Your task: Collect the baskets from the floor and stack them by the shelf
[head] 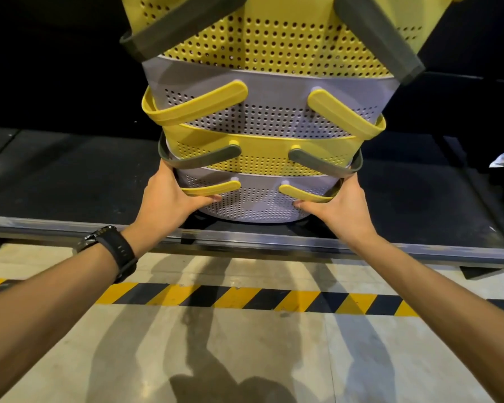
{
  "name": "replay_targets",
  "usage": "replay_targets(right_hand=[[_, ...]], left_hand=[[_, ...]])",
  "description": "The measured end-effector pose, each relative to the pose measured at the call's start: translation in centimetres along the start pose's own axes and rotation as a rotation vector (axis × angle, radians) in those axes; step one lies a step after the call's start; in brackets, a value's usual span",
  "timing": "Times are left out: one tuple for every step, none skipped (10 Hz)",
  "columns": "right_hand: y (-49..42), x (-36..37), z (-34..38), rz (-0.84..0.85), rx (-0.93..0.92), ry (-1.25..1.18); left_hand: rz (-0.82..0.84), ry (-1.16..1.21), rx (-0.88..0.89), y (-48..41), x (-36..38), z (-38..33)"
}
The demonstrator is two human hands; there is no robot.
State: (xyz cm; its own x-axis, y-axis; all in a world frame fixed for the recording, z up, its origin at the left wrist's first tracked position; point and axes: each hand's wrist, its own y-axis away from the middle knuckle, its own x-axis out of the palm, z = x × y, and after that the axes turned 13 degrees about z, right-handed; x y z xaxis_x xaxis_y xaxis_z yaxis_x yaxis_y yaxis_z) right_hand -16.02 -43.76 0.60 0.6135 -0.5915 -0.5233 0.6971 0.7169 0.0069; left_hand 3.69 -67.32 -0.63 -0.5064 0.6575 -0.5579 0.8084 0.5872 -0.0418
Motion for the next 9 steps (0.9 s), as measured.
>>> replay_targets(right_hand=[[0.0, 0.1, 0.0, -0.002, 0.004, -0.017], [0.0, 0.3, 0.0, -0.009, 0.009, -0.046], [0.1, 0.5, -0.1, -0.01, 0.004, -0.066], [0.1, 0.6, 0.0, -0.01, 0.002, -0.078], [0.1, 0.7, 0.0, 0.003, 0.019, -0.113], [0.4, 0.7, -0.1, 0.008, 0.009, -0.136], [1.4, 0.3, 0.4, 0.007, 0.025, -0.124], [3.5, -0.3, 1.6, -0.015, 0.075, -0.115], [5.5, -1.3, 3.4, -0.018, 0.184, -0.096]], left_hand=[[0.007, 0.002, 0.002, 0.1, 0.0, -0.1], [0.012, 0.011, -0.004, 0.1, 0.0, -0.2], [0.014, 0.009, -0.016, 0.1, 0.0, 0.0], [0.019, 0.003, -0.012, 0.0, 0.0, 0.2], [0.033, 0.007, -0.021, -0.1, -0.2, 0.2], [0.032, -0.004, -0.022, 0.5, -0.2, -0.1], [0.018, -0.07, -0.022, 1.9, -0.4, -0.8], [0.042, -0.097, -0.034, 3.9, -1.1, -2.1], [0.043, -0.13, -0.085, 5.3, -2.4, -4.1]])
